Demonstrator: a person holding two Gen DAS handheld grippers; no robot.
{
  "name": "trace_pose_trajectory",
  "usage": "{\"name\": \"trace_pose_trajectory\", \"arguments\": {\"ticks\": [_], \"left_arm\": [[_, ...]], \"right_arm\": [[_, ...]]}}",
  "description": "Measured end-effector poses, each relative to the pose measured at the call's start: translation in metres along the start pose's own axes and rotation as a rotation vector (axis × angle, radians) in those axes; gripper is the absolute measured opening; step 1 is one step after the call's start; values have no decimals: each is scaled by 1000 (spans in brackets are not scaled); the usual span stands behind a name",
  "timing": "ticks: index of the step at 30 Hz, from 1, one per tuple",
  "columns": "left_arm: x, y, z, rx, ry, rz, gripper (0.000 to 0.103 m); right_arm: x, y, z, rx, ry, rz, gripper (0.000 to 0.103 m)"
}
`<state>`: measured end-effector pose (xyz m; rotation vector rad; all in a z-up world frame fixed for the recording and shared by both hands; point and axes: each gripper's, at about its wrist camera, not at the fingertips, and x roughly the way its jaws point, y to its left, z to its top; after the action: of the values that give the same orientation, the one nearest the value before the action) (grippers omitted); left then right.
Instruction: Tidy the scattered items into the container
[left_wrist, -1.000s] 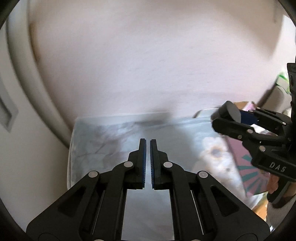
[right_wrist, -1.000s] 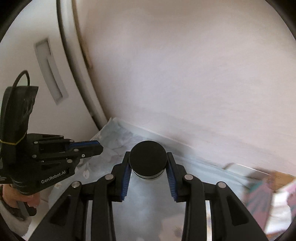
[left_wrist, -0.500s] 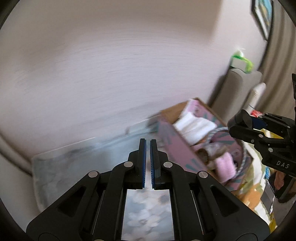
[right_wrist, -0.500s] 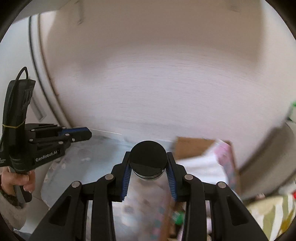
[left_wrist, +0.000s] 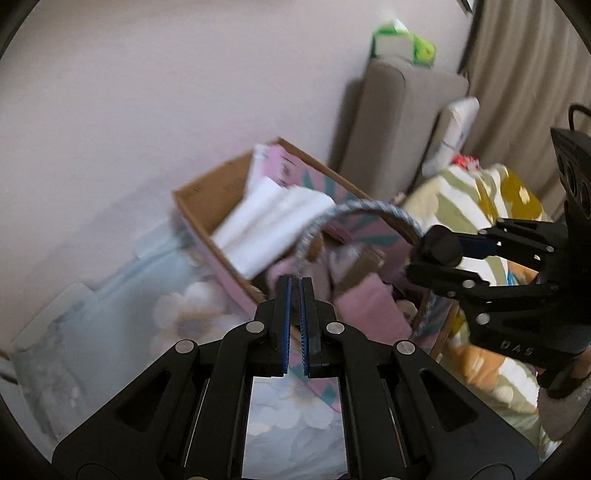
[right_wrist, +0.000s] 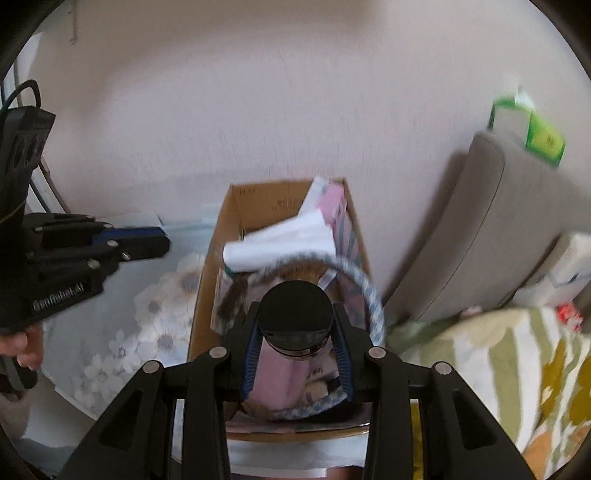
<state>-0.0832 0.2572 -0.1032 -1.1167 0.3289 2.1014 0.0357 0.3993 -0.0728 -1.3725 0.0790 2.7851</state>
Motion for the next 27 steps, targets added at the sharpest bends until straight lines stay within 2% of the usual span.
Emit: {"name": "trace_pose_trajectory", "arguments": {"ticks": [5,6,7,9,10,12,14,17,27], "left_arm": [[18,-10,-2,1,27,-20,3],[22,-13,0,-3,33,-22,11],[26,-13,1,-12,47,-24,38],[28,-10,3,-36,46,24,69],[27,-7,3,-48,37,35,79],[23,0,4,-86,9,-1,89],[18,7,4,-119,-7,-12,91],[16,13,4,-138,-4,10,91],[4,29,-3,-173,-2,35,91]], "right_arm": [[12,-2,-5,19,21,34,33],[13,-2,-6,18,26,40,33],[16,-3,-6,17,37,51,33],[19,-4,-5,17,37,35,39],[17,-5,-6,11,26,6,44],[20,-7,-7,2,11,-23,52],[18,-10,-8,14,-13,3,59],[14,-15,-9,33,-35,19,64],[10,-20,-10,71,-41,36,64]]}}
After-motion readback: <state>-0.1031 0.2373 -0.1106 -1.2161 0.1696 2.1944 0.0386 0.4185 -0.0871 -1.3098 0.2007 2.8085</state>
